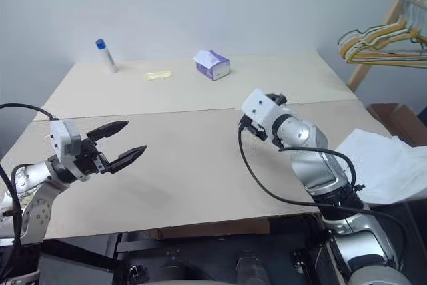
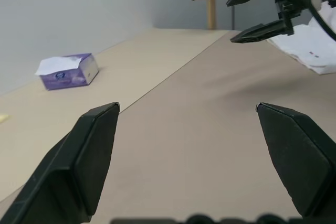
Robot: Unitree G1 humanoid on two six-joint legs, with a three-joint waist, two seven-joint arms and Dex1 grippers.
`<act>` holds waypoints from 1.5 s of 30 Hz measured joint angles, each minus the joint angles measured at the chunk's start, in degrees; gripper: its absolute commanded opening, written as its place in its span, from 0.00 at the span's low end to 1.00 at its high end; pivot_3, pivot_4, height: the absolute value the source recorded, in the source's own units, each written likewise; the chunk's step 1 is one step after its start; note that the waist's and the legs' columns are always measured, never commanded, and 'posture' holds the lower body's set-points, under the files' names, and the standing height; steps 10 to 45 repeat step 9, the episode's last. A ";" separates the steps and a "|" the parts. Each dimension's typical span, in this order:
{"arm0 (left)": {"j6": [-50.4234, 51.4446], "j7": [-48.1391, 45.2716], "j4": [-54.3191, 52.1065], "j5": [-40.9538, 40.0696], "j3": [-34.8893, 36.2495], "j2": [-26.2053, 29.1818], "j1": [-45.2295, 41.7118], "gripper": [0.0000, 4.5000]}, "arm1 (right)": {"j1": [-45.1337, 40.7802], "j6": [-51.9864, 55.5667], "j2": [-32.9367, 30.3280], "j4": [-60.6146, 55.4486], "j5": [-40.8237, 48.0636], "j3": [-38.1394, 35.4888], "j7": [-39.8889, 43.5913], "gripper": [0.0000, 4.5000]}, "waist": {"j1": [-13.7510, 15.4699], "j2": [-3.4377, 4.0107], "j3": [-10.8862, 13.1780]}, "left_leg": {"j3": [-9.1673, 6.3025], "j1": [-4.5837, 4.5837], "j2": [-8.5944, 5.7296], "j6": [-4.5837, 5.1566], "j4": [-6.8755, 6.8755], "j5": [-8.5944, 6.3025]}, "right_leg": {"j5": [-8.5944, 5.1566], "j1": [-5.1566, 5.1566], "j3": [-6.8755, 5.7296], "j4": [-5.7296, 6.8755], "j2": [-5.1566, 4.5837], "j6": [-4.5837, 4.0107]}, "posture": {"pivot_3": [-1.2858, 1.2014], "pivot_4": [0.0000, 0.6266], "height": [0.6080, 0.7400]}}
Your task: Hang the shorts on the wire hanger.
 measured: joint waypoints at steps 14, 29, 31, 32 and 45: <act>1.45 2.19 -0.25 -0.03 -0.30 0.00 -0.12 1.00 | 4.38 -1.44 -1.83 -2.97 -0.72 2.43 6.06 0.99 | 2.45 -0.17 0.01 | 0.20 0.00 0.14 0.00 -0.01 0.00 | -0.03 0.00 -0.18 0.03 0.21 -0.26 | 0.54 0.00 1.00; 1.45 2.19 -0.25 -0.03 -0.30 0.00 -0.12 1.00 | 4.38 -1.44 -1.83 -2.97 -0.72 2.43 6.06 0.99 | 2.45 -0.17 0.01 | 0.20 0.00 0.14 0.00 -0.01 0.00 | -0.03 0.00 -0.18 0.03 0.21 -0.26 | 0.54 0.00 1.00; 1.45 2.19 -0.25 -0.03 -0.30 0.00 -0.12 1.00 | 4.38 -1.44 -1.83 -2.97 -0.72 2.43 6.06 0.99 | 2.45 -0.17 0.01 | 0.20 0.00 0.14 0.00 -0.01 0.00 | -0.03 0.00 -0.18 0.03 0.21 -0.26 | 0.54 0.00 1.00; 1.45 2.19 -0.25 -0.03 -0.30 0.00 -0.12 1.00 | 4.38 -1.44 -1.83 -2.97 -0.72 2.43 6.06 0.99 | 2.45 -0.17 0.01 | 0.20 0.00 0.14 0.00 -0.01 0.00 | -0.03 0.00 -0.18 0.03 0.21 -0.26 | 0.54 0.00 1.00; 1.45 2.19 -0.25 -0.03 -0.30 0.00 -0.12 1.00 | 4.38 -1.44 -1.83 -2.97 -0.72 2.43 6.06 0.99 | 2.45 -0.17 0.01 | 0.20 0.00 0.14 0.00 -0.01 0.00 | -0.03 0.00 -0.18 0.03 0.21 -0.26 | 0.54 0.00 1.00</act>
